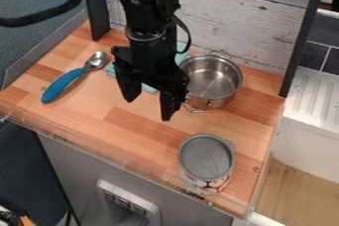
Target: Move the silver pot to the lower left side of the table
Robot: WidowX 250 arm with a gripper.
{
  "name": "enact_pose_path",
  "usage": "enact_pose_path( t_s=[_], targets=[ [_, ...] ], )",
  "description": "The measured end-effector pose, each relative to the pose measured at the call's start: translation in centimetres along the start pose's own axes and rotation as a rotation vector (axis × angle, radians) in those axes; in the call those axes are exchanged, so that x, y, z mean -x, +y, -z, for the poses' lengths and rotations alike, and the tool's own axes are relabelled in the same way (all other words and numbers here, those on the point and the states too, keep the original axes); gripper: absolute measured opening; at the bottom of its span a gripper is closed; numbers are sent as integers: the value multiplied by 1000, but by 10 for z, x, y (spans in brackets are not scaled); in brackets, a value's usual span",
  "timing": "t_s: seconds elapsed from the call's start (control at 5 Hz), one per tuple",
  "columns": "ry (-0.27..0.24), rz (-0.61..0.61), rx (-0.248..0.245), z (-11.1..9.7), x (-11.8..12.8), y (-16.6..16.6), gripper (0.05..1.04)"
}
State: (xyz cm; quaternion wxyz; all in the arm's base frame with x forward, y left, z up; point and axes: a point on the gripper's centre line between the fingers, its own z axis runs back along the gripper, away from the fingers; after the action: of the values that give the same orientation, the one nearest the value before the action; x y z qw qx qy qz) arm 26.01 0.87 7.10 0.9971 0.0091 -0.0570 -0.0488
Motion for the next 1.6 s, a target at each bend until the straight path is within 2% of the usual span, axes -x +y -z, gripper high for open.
enact_pose_path(
  t_s=[0.2, 0.8, 1.0, 1.2, 1.4, 1.6],
  targets=[
    [30, -8, 5, 7, 2, -1, 1001],
    [36, 2, 12, 18, -78, -48, 1001],
    [57, -6, 13, 40, -109, -54, 1001],
    [76, -13, 19, 59, -122, -56, 1001],
    [103, 2, -5, 75, -118, -54, 951],
    [77, 13, -32, 76, -115, -53, 668]
  ],
)
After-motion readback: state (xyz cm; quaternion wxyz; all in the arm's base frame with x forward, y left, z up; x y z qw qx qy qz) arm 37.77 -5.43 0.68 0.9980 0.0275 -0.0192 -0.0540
